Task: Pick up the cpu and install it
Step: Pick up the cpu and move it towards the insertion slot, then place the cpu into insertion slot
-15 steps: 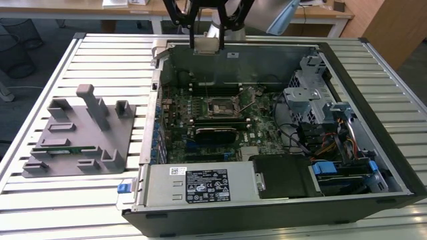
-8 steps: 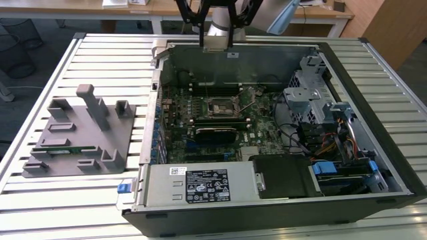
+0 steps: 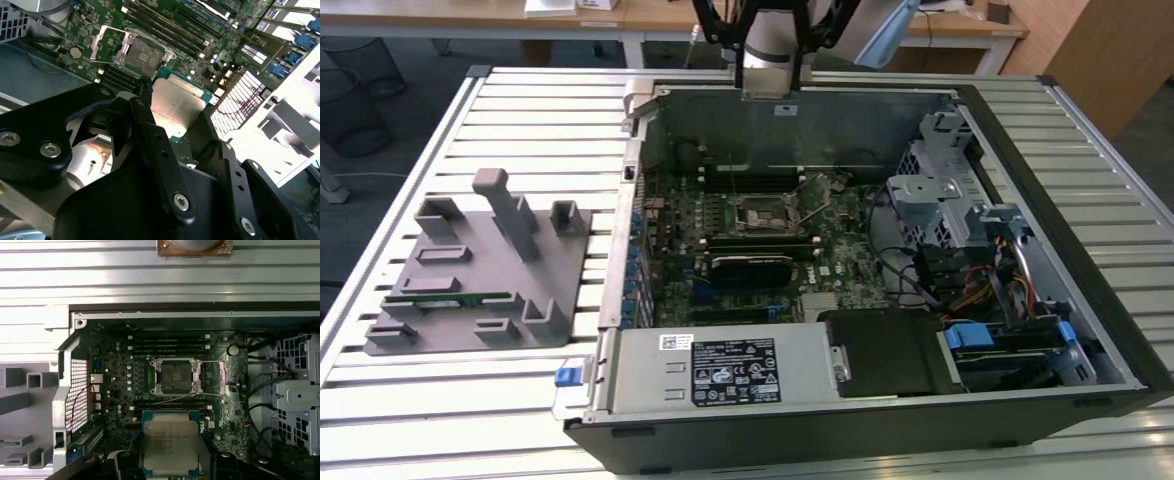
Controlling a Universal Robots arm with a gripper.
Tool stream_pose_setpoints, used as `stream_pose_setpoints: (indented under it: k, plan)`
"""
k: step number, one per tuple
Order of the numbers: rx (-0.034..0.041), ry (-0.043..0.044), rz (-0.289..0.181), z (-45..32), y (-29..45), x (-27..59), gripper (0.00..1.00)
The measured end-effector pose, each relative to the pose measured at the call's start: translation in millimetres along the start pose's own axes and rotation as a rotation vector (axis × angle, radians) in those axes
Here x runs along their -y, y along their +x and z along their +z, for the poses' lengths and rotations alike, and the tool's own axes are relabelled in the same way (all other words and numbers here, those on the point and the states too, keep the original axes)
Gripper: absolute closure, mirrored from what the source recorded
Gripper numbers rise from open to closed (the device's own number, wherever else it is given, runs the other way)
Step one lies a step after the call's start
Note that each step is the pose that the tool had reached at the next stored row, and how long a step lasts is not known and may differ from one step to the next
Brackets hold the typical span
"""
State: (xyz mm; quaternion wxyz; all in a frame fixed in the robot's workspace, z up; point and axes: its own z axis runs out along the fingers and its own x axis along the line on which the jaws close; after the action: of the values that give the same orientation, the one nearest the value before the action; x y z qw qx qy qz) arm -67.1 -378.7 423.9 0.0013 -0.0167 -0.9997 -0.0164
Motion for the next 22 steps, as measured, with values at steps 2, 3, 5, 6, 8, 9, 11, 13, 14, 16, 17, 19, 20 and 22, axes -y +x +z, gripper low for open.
stream_pose_setpoints:
  k: [2,3,5,6,8,9,11,13,14,16,17,19,20,22]
  plan:
    - [-0.0001,0.0006,0.000,0.1,-4.8,-1.4,0.47]
    - [-0.0001,0.0007,0.000,0.2,-7.1,-2.0,0.47]
    - [0.0000,0.0006,0.000,0.4,-11.8,-2.8,0.47]
    - [-0.0001,0.0008,0.000,0.5,-13.3,-2.9,0.47]
    - [-0.0001,0.0006,0.000,0.7,-17.1,-3.5,0.47]
    - [-0.0001,0.0006,0.000,0.8,-19.5,-4.1,0.47]
    - [-0.0001,0.0006,0.000,1.1,-24.1,-5.4,0.47]
    - [-0.0001,0.0006,0.000,1.3,-28.0,-6.8,0.47]
    - [-0.0001,0.0007,0.000,1.4,-30.0,-7.5,0.47]
    - [-0.0002,0.0007,0.000,1.6,-33.1,-8.4,0.47]
    - [-0.0001,0.0011,0.000,1.6,-33.8,-8.5,0.47]
    - [0.0000,0.0019,0.000,1.6,-34.2,-8.5,0.47]
    - [-0.0001,0.0024,0.000,1.6,-34.6,-8.5,0.47]
    - [0.0000,0.0029,0.002,1.6,-35.5,-8.6,0.47]
